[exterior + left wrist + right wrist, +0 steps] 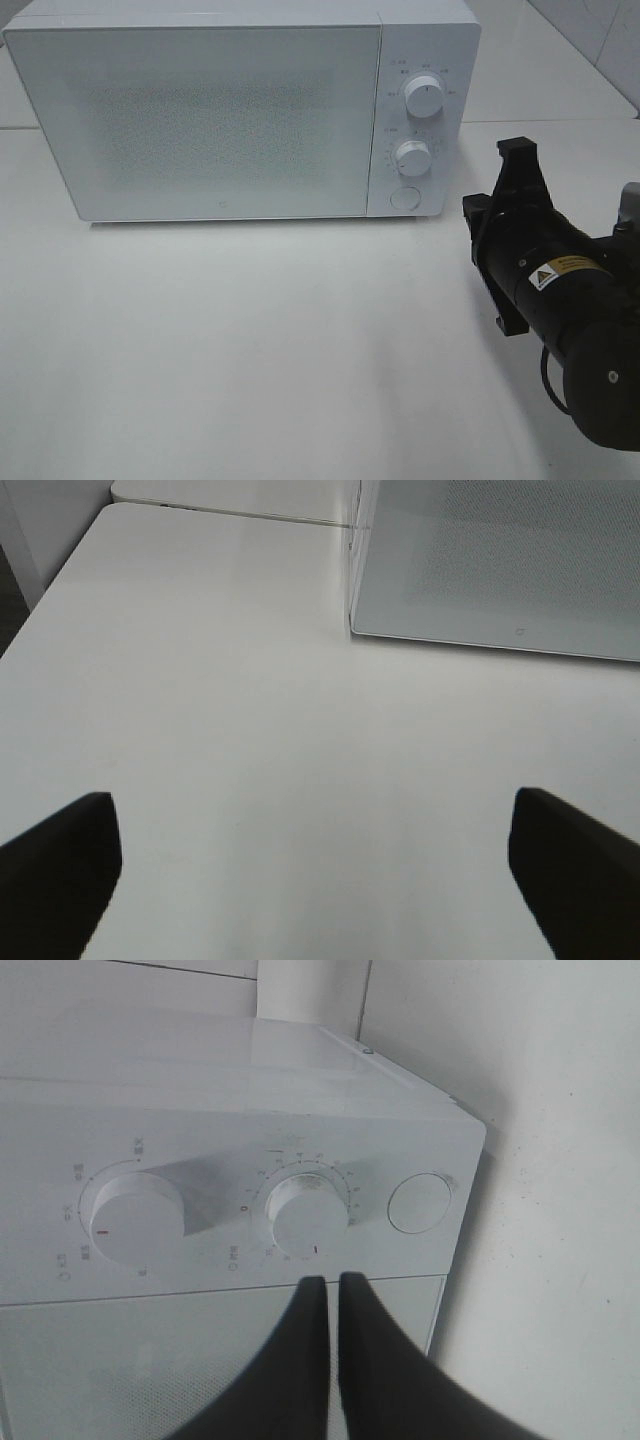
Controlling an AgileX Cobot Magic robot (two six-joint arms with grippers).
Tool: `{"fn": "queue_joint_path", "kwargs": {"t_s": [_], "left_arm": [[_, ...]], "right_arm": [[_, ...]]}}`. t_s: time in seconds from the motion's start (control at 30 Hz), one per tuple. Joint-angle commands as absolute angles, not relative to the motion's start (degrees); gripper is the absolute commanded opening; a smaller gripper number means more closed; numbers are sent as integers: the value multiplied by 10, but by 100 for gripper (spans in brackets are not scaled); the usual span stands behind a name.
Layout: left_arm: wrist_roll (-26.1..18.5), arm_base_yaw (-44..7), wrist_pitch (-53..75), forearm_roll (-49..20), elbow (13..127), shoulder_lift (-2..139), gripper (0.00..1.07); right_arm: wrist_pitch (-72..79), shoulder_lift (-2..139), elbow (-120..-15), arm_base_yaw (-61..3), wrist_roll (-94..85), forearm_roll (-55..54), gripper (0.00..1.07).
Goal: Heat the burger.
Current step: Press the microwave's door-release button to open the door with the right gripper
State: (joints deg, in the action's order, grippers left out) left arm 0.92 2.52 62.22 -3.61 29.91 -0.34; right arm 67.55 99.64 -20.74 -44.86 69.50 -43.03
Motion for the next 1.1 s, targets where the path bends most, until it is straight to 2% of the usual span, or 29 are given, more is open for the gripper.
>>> {"fn": "queue_joint_path", "kwargs": {"t_s": [0.03, 0.27, 0.8, 1.1], "left_arm": [[13, 26, 614, -36, 296, -7, 98], [13, 26, 614, -36, 296, -7, 98], [13, 26, 614, -36, 296, -7, 98], [13, 26, 614, -36, 296, -7, 98]], "right_arm": [[667, 995, -207, -450, 718, -452, 0], [646, 996, -218, -450, 717, -458, 0], [629, 1099, -329, -448, 722, -456, 0], [579, 1144, -383, -415, 722, -454, 0]]}}
